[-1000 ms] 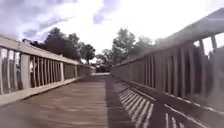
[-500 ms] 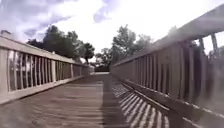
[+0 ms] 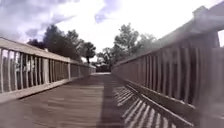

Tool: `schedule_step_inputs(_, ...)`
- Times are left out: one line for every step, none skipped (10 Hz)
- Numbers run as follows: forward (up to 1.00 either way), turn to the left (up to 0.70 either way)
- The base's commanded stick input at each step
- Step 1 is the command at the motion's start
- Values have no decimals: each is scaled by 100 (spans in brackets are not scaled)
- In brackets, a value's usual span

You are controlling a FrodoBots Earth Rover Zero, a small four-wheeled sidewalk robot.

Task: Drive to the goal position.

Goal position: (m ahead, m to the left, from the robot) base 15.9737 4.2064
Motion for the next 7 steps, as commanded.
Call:
schedule_step_inputs(100, 0)
schedule_step_inputs(100, 0)
schedule_step_inputs(100, 0)
schedule_step_inputs(100, 0)
schedule_step_inputs(100, 0)
schedule_step_inputs(100, 0)
schedule_step_inputs(100, 0)
